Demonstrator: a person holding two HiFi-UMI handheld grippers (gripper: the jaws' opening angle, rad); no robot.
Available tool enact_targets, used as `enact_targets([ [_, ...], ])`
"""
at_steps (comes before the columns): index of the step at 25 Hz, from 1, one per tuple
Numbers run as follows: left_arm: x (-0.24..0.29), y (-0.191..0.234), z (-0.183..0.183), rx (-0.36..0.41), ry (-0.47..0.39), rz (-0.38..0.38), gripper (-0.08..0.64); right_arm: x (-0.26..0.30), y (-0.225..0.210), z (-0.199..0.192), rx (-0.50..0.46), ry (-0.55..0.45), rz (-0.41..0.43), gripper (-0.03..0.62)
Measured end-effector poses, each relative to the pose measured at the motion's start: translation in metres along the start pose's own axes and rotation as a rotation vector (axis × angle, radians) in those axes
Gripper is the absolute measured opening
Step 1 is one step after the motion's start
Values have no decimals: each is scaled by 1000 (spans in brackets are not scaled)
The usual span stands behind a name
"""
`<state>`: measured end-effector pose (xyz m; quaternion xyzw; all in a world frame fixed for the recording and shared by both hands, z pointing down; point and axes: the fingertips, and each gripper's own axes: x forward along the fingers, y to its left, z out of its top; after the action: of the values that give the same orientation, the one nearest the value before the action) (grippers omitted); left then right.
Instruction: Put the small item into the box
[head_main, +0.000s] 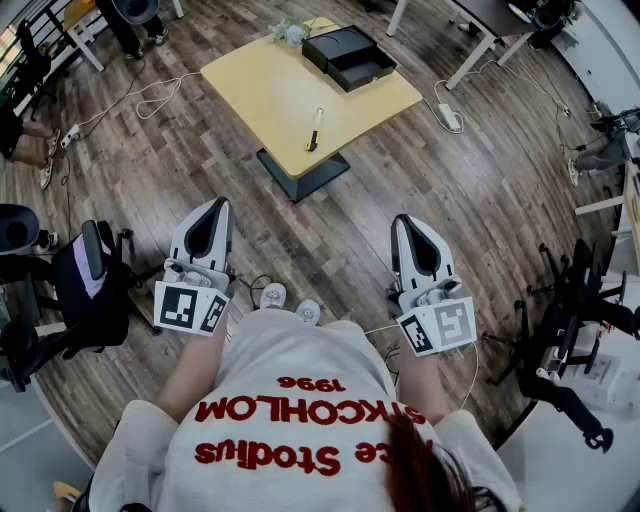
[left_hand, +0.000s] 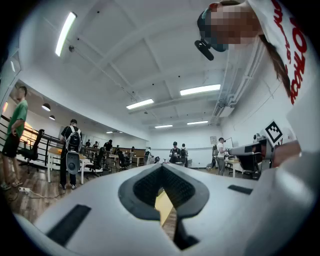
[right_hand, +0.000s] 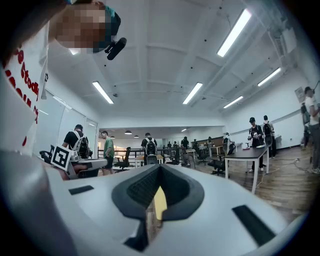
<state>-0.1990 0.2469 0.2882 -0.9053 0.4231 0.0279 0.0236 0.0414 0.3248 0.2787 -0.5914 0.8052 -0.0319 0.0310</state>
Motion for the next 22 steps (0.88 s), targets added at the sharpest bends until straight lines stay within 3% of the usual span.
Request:
enact_targets([
  [7,1,-4,1,8,-6,21,6,-9,-9,2,-10,0,-10,3],
  [13,-3,-8,2,16,-7,37,6,-18,-16,2,77,-29,4,5],
  [22,-10,-3,-3,17,0,64,6,-17,-16,-4,108,-34,9,5],
])
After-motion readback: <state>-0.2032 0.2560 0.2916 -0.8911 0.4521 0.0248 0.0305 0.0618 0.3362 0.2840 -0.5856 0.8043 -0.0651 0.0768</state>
